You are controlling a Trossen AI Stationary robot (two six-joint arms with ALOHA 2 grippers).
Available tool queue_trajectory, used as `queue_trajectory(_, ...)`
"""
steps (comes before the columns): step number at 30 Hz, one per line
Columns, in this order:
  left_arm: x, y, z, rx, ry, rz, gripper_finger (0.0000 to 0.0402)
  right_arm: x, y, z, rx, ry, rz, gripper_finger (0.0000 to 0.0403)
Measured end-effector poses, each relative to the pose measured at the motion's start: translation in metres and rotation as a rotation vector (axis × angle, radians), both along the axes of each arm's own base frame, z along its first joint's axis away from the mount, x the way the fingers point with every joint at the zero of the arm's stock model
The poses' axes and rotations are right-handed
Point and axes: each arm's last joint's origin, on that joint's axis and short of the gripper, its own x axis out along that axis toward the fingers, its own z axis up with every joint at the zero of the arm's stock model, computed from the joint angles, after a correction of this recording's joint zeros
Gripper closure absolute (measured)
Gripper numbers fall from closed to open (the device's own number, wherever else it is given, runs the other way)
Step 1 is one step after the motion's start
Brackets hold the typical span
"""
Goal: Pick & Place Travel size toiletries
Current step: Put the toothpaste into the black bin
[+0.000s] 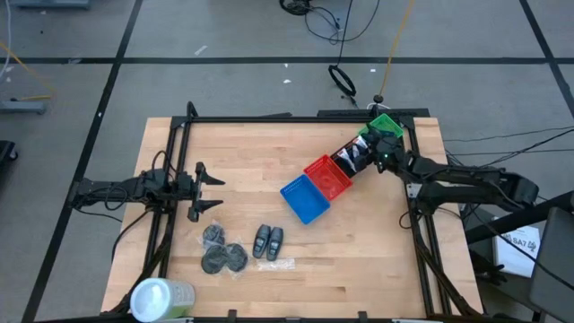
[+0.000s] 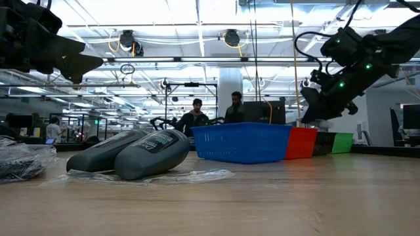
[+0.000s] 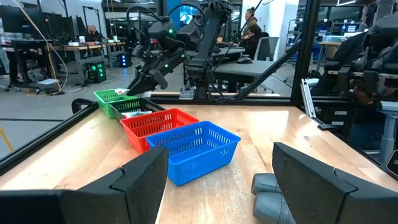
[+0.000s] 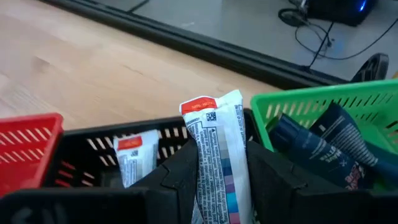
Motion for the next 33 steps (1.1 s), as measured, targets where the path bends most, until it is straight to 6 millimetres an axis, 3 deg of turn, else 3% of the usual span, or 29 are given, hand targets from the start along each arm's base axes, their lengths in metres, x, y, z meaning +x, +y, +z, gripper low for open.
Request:
queue_trajectory(26, 0.0, 0.0, 0.0, 0.0, 0.0, 0.0, 0.0119, 0.009, -0.006, -0.013, 0.007, 0.045, 0.014, 0.0286)
queue_trajectory(33, 0.0, 0.0, 0.0, 0.0, 0.0, 0.0, 0.0119, 0.009, -0.006, -0.013, -0.001, 0.057, 0.023, 0.0258)
